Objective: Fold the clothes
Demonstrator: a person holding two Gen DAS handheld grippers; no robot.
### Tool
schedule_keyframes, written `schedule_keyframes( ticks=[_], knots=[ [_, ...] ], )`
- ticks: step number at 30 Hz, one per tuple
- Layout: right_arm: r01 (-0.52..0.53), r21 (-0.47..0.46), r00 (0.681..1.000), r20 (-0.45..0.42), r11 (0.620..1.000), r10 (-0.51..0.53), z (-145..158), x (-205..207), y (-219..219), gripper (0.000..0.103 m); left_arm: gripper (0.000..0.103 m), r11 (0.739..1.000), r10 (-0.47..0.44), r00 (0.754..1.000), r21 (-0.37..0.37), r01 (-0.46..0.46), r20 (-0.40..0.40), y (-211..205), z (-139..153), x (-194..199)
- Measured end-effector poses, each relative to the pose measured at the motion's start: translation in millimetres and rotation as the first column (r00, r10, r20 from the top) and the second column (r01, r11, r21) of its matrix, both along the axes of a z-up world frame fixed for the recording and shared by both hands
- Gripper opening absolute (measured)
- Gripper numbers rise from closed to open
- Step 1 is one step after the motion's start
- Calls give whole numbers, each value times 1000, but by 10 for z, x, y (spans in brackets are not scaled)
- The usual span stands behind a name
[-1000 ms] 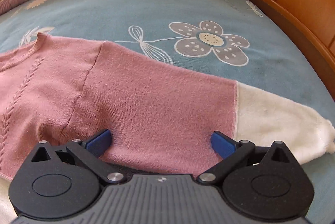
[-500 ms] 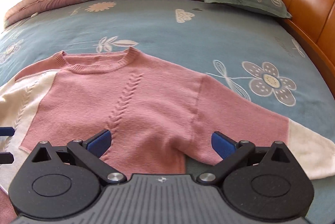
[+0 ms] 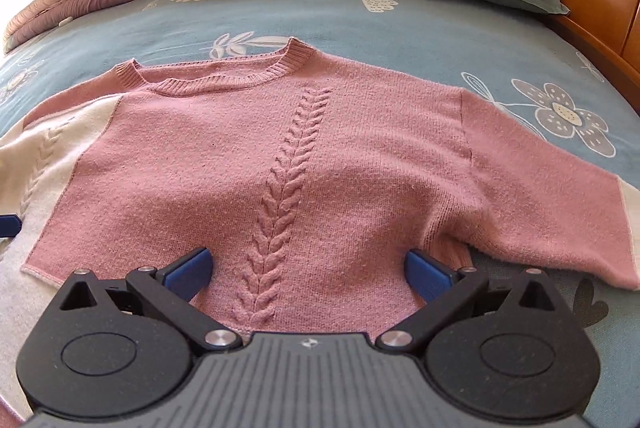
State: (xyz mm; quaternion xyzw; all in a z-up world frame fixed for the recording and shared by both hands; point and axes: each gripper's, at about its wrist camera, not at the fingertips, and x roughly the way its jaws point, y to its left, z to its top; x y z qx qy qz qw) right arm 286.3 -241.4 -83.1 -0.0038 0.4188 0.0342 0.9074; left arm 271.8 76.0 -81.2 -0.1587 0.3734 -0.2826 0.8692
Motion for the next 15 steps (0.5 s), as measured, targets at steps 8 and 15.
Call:
schedule_keyframes(
  ticks=[8, 15],
  knots=[
    [73, 5, 997, 22, 997, -73, -17, -25, 54, 103, 102, 999, 23, 1000, -27, -24, -18, 26, -5, 15],
    [57, 13, 996, 75, 998, -58, -55, -119, 40, 103, 102, 996, 1, 998, 92, -7, 71, -144, -7, -94]
  ],
)
